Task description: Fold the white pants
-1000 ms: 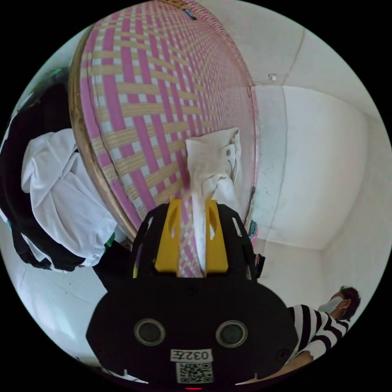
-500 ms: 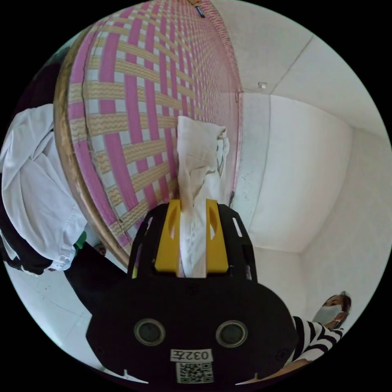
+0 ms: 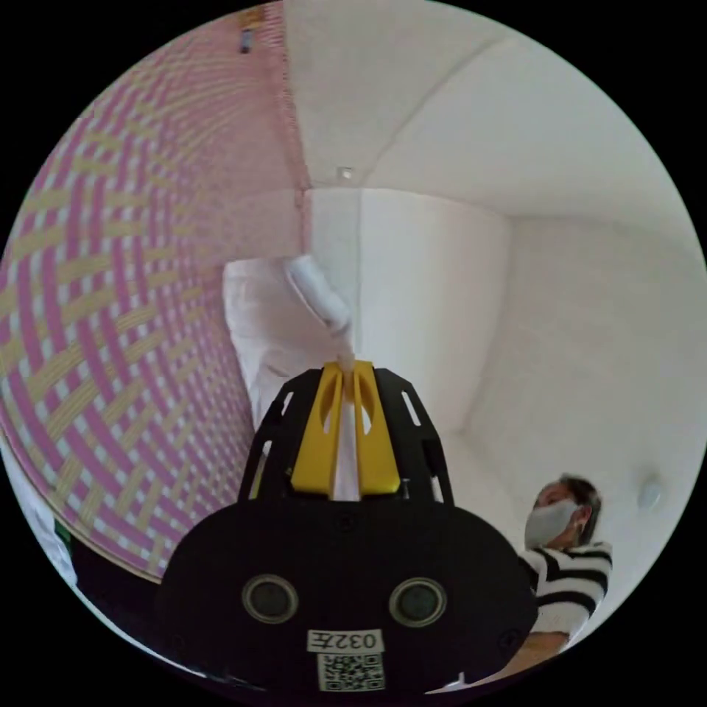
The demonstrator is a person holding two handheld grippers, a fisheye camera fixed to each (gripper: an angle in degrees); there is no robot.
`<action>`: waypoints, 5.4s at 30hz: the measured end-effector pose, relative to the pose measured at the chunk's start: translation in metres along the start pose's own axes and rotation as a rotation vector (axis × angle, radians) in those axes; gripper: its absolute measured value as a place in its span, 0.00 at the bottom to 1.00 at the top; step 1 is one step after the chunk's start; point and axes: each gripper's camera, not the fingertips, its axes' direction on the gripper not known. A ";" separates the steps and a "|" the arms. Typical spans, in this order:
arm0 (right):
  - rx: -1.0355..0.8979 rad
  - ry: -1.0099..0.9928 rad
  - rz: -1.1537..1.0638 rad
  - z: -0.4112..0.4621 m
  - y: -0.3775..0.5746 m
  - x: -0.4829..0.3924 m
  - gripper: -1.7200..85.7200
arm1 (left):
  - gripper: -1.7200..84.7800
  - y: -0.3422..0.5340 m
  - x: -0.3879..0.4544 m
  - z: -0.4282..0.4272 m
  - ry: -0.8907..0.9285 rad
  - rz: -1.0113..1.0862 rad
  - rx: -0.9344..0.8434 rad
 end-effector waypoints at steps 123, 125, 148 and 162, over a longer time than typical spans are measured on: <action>-0.818 0.270 0.407 0.372 -0.027 0.312 0.10 | 0.03 -0.036 -0.199 0.186 -0.309 -0.159 -0.514; -0.895 0.288 0.412 0.396 -0.010 0.323 0.11 | 0.03 -0.012 -0.184 0.217 -0.254 0.012 -0.677; -0.615 0.228 0.500 0.451 -0.015 0.410 0.09 | 0.01 0.116 -0.218 0.449 -0.576 0.988 -1.585; -0.899 0.589 -0.171 0.544 0.096 0.392 0.10 | 0.01 0.063 -0.281 0.503 -0.437 0.541 -1.606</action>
